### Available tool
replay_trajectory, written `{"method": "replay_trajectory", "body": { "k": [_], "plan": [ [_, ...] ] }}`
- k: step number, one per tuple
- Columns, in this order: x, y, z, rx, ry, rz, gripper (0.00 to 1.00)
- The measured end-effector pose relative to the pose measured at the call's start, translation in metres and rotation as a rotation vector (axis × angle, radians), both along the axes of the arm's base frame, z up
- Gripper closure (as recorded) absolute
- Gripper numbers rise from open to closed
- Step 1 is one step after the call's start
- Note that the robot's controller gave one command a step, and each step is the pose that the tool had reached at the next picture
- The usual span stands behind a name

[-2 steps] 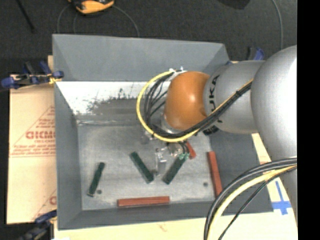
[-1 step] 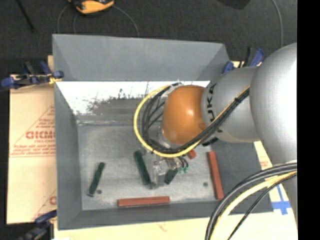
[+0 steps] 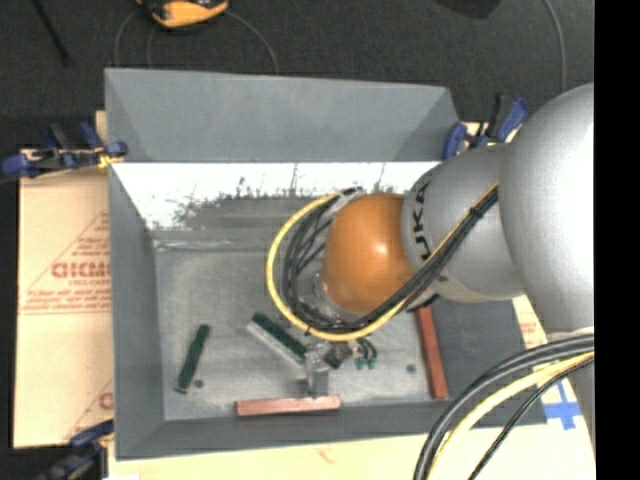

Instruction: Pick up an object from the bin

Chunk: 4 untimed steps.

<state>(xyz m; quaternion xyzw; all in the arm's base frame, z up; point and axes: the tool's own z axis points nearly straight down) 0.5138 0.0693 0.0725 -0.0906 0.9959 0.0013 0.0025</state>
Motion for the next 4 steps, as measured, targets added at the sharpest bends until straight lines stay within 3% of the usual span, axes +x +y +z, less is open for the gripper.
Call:
{"method": "replay_trajectory", "body": {
  "k": [1,2,3,4],
  "plan": [
    [-0.0217,0.0153,-0.0013,-0.003,-0.001,0.245,1.0],
    [-0.0179,0.0158,0.0006,-0.001,-0.014,0.243,0.0],
    [-0.0214,0.0155,-0.0013,-0.001,-0.005,0.241,1.0],
    [-0.0177,0.0159,0.0006,-0.001,-0.016,0.24,0.0]
  ]
}}
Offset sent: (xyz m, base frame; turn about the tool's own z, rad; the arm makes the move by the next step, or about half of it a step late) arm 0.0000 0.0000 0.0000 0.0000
